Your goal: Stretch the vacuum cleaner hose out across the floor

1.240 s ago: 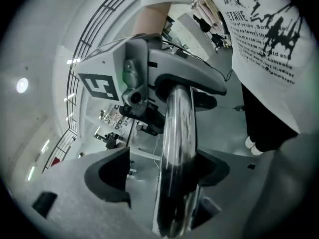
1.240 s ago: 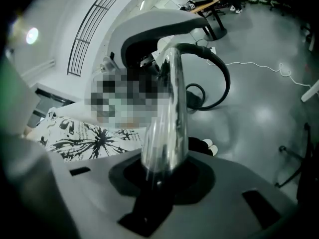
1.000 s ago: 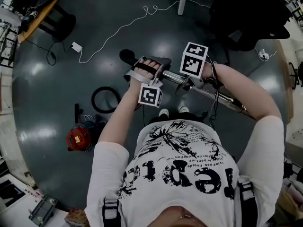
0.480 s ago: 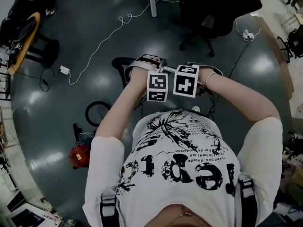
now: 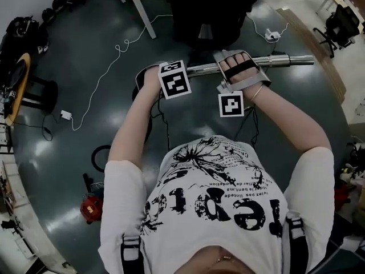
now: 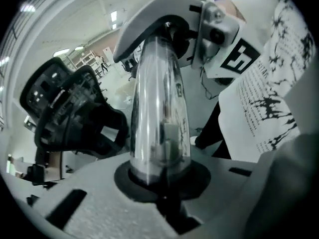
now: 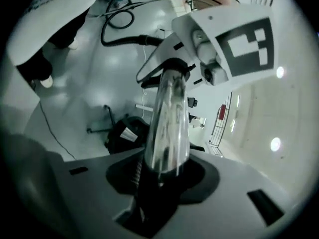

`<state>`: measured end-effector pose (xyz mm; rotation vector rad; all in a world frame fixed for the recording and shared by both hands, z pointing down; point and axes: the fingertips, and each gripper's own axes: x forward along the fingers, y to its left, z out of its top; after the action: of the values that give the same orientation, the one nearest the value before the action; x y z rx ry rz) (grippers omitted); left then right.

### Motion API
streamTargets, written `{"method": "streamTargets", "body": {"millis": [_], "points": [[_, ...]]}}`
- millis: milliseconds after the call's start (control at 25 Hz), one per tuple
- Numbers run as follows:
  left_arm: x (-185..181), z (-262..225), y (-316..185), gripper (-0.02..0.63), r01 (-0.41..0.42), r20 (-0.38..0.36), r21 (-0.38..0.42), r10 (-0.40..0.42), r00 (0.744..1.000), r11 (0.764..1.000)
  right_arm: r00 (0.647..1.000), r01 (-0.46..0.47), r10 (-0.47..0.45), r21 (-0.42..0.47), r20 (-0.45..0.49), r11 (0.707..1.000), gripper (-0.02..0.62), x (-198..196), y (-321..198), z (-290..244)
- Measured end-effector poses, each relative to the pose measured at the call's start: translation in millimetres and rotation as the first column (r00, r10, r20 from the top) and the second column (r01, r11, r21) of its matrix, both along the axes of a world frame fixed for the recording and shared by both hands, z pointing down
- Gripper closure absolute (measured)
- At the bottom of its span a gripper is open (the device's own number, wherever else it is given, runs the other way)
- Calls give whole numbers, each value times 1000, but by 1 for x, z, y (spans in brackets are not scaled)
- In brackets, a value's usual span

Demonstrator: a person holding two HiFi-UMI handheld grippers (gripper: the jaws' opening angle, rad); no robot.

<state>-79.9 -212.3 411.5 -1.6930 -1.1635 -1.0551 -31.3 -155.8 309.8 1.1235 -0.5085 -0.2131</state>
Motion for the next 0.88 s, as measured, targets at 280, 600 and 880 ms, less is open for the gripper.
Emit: {"method": "streamTargets", "body": {"millis": [280,600,880], "points": [[-6,-2,116,561,-29,405,-205,112,907,978,995,-1,-6,-67,-100,998,453,45,100,-4],[-28,-16,199,568,-46,710,-450,389,588,892,951,163,-176,-71,-255,984,453,53,158,-15],[-7,0,221,568,-18,742,-575,531,410,818,942,236,-263,-144,-209,961,456,80,173,13]]}}
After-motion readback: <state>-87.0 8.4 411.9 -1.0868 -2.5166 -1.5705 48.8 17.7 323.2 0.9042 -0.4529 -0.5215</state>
